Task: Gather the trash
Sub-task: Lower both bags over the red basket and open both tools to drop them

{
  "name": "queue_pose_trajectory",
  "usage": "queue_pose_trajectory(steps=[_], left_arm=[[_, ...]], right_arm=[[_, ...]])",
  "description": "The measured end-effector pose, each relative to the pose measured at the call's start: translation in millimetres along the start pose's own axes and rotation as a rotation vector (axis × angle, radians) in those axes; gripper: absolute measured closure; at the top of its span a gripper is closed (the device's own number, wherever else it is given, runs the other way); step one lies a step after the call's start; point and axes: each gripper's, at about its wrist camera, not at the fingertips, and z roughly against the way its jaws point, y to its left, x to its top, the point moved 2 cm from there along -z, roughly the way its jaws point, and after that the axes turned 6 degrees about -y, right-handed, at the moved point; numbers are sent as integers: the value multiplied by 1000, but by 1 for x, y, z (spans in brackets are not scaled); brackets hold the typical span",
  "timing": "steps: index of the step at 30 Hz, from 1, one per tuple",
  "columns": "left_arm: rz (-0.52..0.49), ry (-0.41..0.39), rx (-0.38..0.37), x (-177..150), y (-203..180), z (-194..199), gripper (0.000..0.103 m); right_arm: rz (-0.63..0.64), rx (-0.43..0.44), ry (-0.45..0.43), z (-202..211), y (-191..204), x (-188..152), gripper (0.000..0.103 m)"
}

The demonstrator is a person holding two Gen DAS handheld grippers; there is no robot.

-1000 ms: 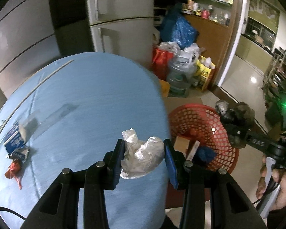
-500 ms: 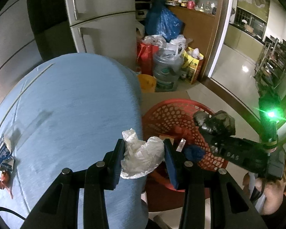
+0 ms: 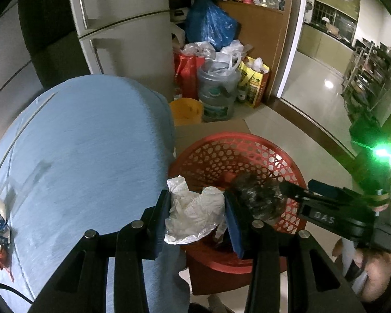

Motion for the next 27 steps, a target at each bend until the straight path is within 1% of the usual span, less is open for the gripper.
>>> queue_pose_trajectory(steps=[7, 12, 14, 15, 16, 17, 18, 23, 27], left_arm=[[-17, 23, -13, 1, -14, -14, 61], [-33, 46, -42, 4, -25, -24, 59], [-37, 53, -54, 5, -29, -28, 56], [-39, 55, -53, 5, -31, -31, 48], [-40, 60, -48, 6, -32, -33, 43], [-40, 66, -45, 6, -32, -35, 35], [-41, 71, -41, 6, -32, -37, 33], [-37, 59, -45, 4, -24, -29, 33], [-12, 51, -32, 2, -9, -22, 33]], right_arm=[[-26, 3, -70, 27, -5, 7, 28], [-34, 3, -98, 39, -6, 12, 27], [-36, -1, -106, 43, -6, 13, 28], [-37, -3, -109, 45, -7, 13, 28], [-37, -6, -113, 47, -7, 14, 27], [-36, -8, -116, 49, -7, 14, 27], [-35, -11, -120, 51, -7, 14, 28], [-35, -26, -134, 59, -7, 16, 28], [-21, -21, -138, 61, 5, 17, 28]])
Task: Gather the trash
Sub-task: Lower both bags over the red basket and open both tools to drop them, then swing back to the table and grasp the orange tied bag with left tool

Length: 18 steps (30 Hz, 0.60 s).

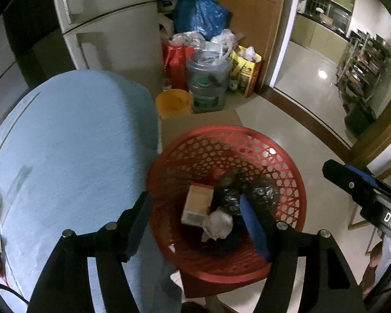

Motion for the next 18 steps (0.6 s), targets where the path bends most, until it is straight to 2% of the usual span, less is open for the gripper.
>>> queue_pose_trajectory(steps=[6, 10, 14, 18], left_arm=[[84, -30, 45, -15, 46, 26, 33], [187, -58, 104, -34, 96, 53, 33], [290, -86, 202, -59, 152, 80, 32], [392, -100, 302, -89, 204, 102, 27]], right_arm=[[57, 45, 6, -4, 36, -5, 28], [113, 87, 39, -15, 68, -16, 28], [175, 142, 73, -24, 109, -32, 28], [245, 199, 100, -28, 151, -50, 28]])
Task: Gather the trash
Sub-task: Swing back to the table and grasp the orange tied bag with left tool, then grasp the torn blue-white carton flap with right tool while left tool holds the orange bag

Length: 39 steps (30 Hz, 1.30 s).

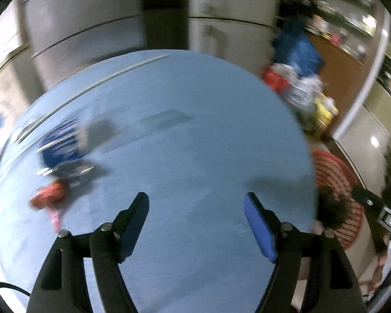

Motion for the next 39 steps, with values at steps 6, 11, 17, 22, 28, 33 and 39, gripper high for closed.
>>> queue_pose_trajectory(steps=[6, 11, 17, 22, 28, 33, 39], left_arm=[[144, -9, 116, -13, 89, 2, 26], [280, -8, 201, -22, 149, -11, 26], [341, 13, 225, -21, 179, -40, 25], [350, 34, 215, -22, 190, -58, 25], [342, 6, 197, -28, 200, -55, 33], [383, -6, 209, -49, 217, -32, 33], [412, -2, 246, -72, 228, -8, 33]], right_arm=[[96, 50, 30, -10, 48, -12, 28], [120, 49, 49, -15, 65, -17, 28], [163, 43, 53, -13, 86, -17, 28], [192, 34, 65, -16, 99, -18, 28], [243, 49, 89, -28, 128, -21, 28], [319, 120, 116, -49, 182, -25, 28], [548, 288, 162, -86, 296, -45, 28]])
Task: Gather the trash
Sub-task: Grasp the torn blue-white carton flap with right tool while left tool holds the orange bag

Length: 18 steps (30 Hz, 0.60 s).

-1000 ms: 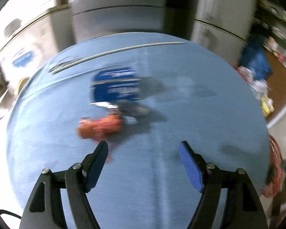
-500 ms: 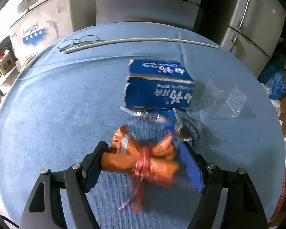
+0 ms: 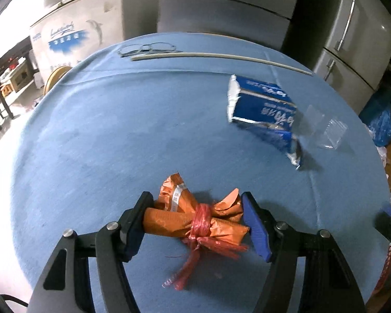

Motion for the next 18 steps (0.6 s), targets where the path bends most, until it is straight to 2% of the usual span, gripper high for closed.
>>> queue_pose_trajectory(steps=[2, 6, 10, 11, 12, 13, 14, 16, 18], left_arm=[[12, -1, 13, -4, 8, 5, 33], [24, -5, 30, -12, 20, 14, 33], [24, -7, 32, -14, 24, 17, 33], [23, -7, 33, -14, 24, 16, 33], [22, -7, 36, -14, 23, 16, 33], [20, -7, 38, -14, 23, 15, 33], [17, -8, 40, -14, 23, 15, 33], [15, -8, 43, -15, 22, 15, 33], [11, -8, 45, -15, 20, 15, 33]], right_arm=[[87, 46, 6, -22, 31, 11, 28], [238, 66, 14, -62, 83, 27, 28], [273, 12, 44, -100, 97, 37, 28], [271, -1, 54, -108, 97, 38, 32], [266, -13, 53, -111, 94, 39, 41], [247, 1, 53, -112, 91, 42, 64], [219, 8, 63, -111, 85, 44, 81], [199, 12, 51, -101, 76, 46, 90], [185, 11, 42, -92, 70, 44, 90]])
